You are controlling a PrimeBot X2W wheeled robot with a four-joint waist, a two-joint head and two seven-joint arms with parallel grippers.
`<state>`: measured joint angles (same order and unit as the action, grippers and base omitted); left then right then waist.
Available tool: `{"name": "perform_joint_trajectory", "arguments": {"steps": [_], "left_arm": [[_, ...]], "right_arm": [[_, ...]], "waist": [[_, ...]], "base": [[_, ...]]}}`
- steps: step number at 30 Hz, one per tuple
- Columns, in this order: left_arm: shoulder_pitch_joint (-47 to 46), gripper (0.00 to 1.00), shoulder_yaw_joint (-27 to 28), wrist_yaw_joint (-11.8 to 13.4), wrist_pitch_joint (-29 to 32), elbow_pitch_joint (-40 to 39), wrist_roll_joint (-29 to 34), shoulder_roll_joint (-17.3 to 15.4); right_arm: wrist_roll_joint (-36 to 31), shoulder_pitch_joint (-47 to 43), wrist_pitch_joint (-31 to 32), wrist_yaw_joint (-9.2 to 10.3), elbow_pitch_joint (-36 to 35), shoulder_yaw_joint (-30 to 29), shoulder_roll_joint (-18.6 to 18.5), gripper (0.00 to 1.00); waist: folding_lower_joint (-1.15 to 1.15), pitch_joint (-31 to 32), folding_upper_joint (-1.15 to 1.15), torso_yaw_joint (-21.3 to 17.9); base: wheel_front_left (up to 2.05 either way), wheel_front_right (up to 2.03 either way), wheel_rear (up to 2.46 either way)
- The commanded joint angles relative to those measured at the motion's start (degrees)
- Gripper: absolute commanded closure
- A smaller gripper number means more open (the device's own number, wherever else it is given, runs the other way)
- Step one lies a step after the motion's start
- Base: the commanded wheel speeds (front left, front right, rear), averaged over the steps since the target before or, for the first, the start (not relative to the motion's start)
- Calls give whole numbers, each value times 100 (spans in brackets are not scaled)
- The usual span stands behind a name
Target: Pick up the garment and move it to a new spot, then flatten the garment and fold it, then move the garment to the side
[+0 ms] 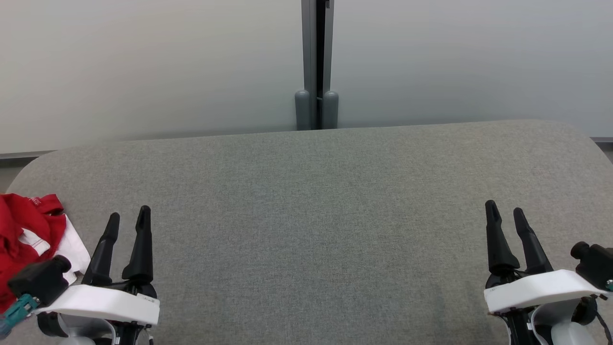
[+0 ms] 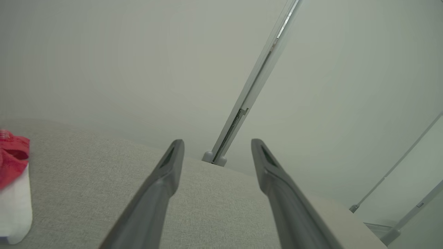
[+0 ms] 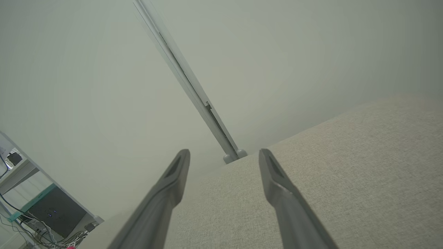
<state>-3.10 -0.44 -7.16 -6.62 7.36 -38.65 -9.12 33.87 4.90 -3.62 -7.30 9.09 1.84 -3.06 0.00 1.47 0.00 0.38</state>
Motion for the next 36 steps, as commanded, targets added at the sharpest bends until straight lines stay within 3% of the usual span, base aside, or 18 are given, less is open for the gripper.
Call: {"name": "perform_joint_trajectory", "arguments": {"steps": [1, 19, 36], "left_arm": [[-22, 0, -16, 7, -49, -37, 180, -67], [96, 0, -164, 55, -321, 340, 1342, -171], [119, 0, -182, 76, -530, 647, 2074, -204]], "right_arm": [[-210, 32, -72, -16, -62, 17, -42, 0], [-1505, -168, -128, -21, 84, -9, 11, 0], [-2145, -231, -197, -24, 223, 104, 14, 0]], "waist": [[0, 6, 0, 3], [0, 89, 0, 24], [0, 149, 0, 38]], "base": [[0, 0, 0], [0, 0, 0], [0, 0, 0]]}}
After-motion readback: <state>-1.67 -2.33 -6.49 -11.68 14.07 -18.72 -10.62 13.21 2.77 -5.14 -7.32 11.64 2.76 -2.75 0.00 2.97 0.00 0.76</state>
